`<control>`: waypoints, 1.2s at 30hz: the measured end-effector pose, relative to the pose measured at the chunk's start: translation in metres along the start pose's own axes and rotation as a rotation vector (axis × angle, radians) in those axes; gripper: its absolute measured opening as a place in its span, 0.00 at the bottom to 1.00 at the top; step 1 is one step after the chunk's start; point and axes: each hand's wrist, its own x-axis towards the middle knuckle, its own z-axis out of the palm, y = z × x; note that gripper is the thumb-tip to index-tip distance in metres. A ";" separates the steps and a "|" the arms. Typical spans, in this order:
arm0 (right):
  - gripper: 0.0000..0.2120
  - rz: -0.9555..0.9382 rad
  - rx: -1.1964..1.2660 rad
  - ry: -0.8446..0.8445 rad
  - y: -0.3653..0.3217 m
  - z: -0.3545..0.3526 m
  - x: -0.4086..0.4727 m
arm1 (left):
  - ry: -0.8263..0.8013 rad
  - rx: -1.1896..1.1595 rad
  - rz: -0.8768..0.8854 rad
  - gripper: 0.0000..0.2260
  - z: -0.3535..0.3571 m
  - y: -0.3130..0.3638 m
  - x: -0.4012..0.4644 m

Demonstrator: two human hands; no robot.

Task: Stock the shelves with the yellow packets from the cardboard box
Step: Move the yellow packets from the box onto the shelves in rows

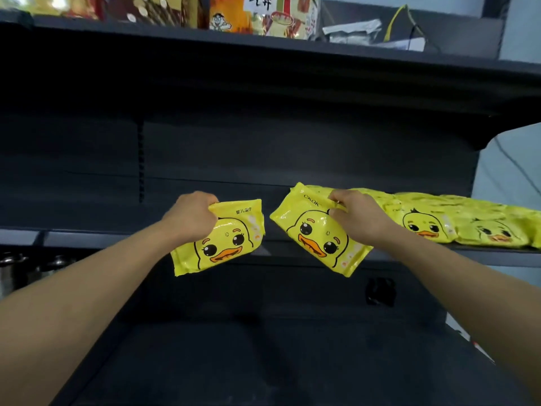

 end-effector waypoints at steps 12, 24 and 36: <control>0.07 -0.113 0.127 0.143 0.015 0.027 0.188 | 0.161 0.084 -0.068 0.12 0.017 0.012 0.108; 0.11 -0.230 0.021 -0.164 0.047 0.110 0.341 | 0.200 0.175 -0.079 0.11 0.046 -0.003 0.193; 0.07 -0.382 -0.214 -0.401 0.061 0.153 0.382 | 0.114 0.235 -0.020 0.11 0.067 -0.014 0.222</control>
